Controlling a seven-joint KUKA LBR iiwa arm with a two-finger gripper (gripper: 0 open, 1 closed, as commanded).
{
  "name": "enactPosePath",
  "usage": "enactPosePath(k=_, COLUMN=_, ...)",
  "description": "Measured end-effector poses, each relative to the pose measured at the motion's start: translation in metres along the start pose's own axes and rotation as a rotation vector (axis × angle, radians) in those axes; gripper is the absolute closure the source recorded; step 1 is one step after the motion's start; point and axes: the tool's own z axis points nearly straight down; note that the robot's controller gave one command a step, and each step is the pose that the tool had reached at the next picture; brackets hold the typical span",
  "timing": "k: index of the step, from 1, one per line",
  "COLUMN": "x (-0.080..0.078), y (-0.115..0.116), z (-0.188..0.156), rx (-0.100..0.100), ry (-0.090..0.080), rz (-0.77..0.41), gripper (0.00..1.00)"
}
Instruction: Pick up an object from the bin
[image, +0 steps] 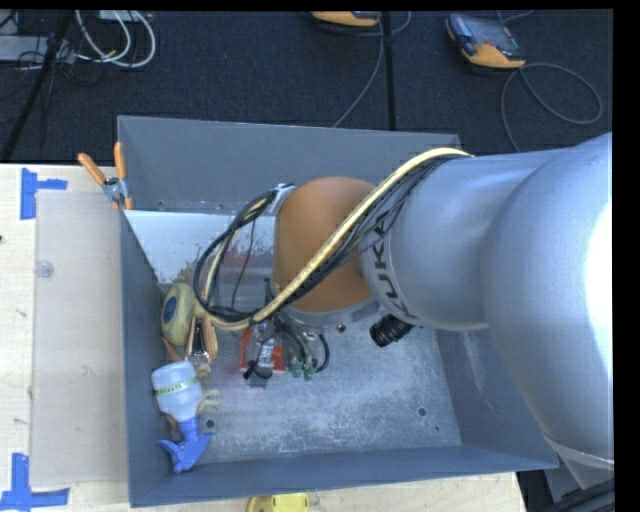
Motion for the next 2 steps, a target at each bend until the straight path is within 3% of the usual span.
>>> enactPosePath(k=1, x=-0.01, y=-0.013, z=-0.035, rx=-0.005, ry=-0.01, rz=-0.013, gripper=1.0)
enactPosePath(k=2, x=0.0, y=-0.009, z=-0.072, rx=0.002, ry=0.005, rz=-0.03, gripper=1.0)
